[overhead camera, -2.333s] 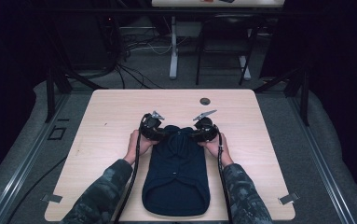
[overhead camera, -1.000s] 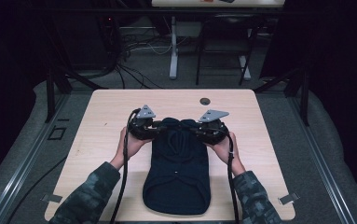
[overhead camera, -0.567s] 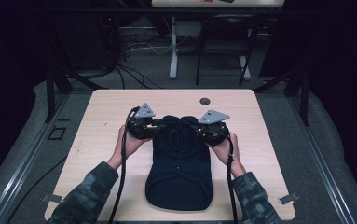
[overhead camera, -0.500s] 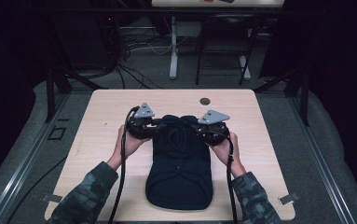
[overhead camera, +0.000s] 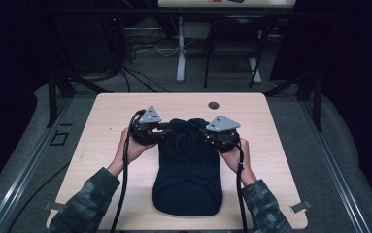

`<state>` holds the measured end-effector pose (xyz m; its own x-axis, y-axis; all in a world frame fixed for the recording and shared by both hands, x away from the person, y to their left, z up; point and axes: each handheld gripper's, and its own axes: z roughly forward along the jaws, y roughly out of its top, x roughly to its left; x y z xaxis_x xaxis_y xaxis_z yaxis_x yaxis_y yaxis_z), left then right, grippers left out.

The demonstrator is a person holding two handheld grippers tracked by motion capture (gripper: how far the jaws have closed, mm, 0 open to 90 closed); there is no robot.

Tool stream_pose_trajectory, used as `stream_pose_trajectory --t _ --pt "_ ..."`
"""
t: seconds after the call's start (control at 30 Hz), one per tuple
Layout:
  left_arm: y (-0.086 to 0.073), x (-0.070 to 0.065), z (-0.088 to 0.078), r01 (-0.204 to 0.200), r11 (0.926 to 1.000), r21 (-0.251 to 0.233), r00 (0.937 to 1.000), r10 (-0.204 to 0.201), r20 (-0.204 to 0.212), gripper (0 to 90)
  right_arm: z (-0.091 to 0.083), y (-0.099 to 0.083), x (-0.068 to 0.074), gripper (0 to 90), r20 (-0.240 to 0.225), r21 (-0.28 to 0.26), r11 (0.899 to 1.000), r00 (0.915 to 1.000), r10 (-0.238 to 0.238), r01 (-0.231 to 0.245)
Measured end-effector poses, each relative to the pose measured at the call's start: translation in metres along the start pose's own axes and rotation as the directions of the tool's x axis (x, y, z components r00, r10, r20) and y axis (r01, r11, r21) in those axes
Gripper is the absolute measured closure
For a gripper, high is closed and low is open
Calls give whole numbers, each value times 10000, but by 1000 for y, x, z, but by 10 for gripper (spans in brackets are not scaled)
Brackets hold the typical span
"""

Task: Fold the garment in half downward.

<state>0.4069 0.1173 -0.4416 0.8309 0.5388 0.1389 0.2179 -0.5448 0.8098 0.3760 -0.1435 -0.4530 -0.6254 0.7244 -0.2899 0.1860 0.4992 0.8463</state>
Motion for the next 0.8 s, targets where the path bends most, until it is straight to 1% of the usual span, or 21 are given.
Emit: stream_pose_trajectory --t 0.07,0.13,0.17,0.2,0.23,0.27,0.3,0.33,0.37,0.4,0.5,0.57,0.67,0.73,0.77,0.8 --pt "2 0 -1 -13 10000 49 10000 13 47 701 -1 1 0 696 4 1 10000 10000 -62 62" --pt "5 1 -2 -17 9999 155 9999 15 155 698 -2 2 0 697 227 -149 9996 9994 -251 255" --pt "7 1 -2 -33 9998 195 9998 29 183 698 -2 2 0 697 227 -149 9996 9994 -251 255" --pt "8 2 -3 53 9997 229 9994 -60 331 693 -3 3 0 699 322 -319 9991 9991 -263 273" --pt "8 3 -3 129 9996 238 9990 -139 420 692 -3 4 -1 698 293 -326 9991 9992 -257 266" --pt "8 3 -3 129 9996 238 9990 -139 420 693 -3 4 -1 699 286 -351 9990 9992 -262 272" --pt "7 3 -2 275 9994 191 9985 -284 478 693 -4 3 -1 699 270 -408 9989 9993 -240 251" --pt "4 4 -2 397 9991 117 9975 -403 577 695 -4 2 -1 698 184 -461 9988 9997 -165 174" --pt "4 4 -2 397 9991 117 9975 -403 577 698 -5 1 -1 698 121 -519 9986 9999 -107 113" --pt "0 3 -2 478 9989 -19 9969 -476 627 703 -6 0 -1 698 101 -554 9984 9999 -95 100" --pt "-3 1 -3 498 9986 -160 9968 -487 630 717 -8 -2 0 697 -8 -580 9983 9999 -106 106" --pt "-5 -2 -3 370 9988 -319 9981 -354 497 726 -12 -5 1 685 -288 -493 9988 9996 -35 20" --pt "-3 -4 -3 311 9989 -337 9983 -293 513 732 -15 -7 -2 666 -607 -321 9994 9981 124 -144" --pt "-1 -6 -1 172 9992 -360 9990 -157 415 736 -16 -8 -3 647 -854 -119 9994 9958 328 -340" --pt "0 -7 -1 59 9994 -354 9993 -46 379 737 -16 -10 -4 646 -885 -52 9991 9952 409 -415" --pt "0 -7 -1 59 9994 -354 9993 -46 379 738 -17 -11 -5 642 -1030 45 9988 9935 484 -482"
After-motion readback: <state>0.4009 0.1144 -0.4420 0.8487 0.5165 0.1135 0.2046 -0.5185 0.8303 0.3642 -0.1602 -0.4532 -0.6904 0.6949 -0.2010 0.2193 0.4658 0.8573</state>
